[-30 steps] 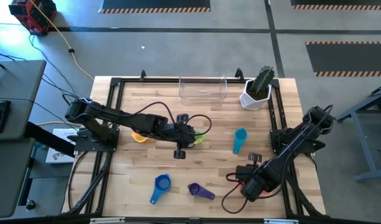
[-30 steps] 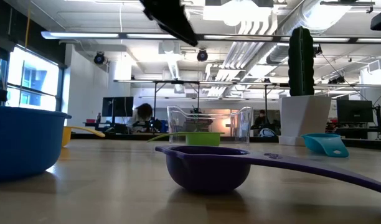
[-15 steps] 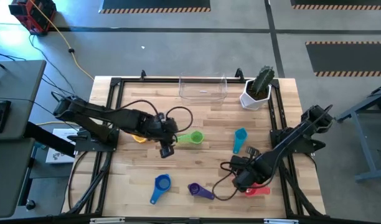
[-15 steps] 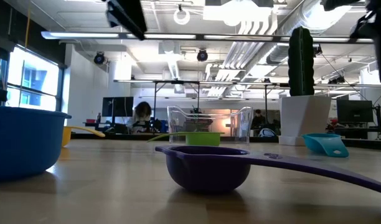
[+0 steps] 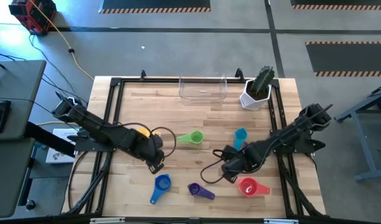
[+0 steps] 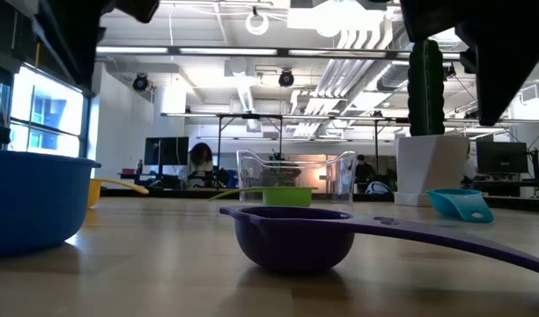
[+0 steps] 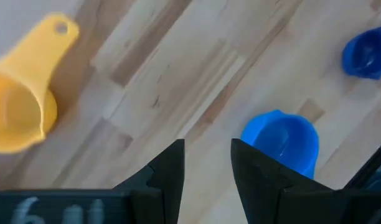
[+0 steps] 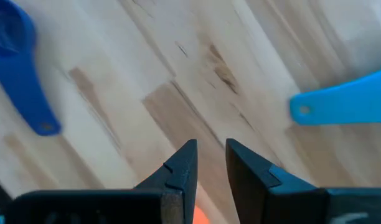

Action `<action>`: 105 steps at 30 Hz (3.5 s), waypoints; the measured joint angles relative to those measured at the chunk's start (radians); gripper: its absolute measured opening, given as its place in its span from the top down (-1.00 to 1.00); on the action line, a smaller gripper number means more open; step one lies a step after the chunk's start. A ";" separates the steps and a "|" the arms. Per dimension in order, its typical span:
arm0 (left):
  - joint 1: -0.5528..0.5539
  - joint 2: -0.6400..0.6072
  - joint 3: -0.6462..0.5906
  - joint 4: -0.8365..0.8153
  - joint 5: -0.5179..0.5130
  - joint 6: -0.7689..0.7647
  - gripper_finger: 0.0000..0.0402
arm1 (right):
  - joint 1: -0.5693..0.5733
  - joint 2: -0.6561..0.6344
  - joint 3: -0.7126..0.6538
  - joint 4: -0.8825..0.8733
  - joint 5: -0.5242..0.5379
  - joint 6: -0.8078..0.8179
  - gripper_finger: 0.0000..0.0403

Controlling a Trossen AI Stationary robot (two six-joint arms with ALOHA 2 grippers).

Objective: Nest measuring cups in basket
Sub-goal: Stack the blue measuring cup on the top of the red measuring cup

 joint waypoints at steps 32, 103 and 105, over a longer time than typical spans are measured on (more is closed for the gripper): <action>-0.160 0.176 -0.201 0.464 0.023 -0.122 0.40 | -0.002 0.000 0.000 0.129 0.019 0.140 0.62; 0.222 0.352 0.001 0.437 0.076 0.428 0.98 | -0.174 0.000 0.001 0.402 0.111 0.180 0.71; 0.227 0.352 0.001 0.435 0.077 0.428 0.98 | -0.174 0.000 0.001 0.394 0.103 0.180 0.71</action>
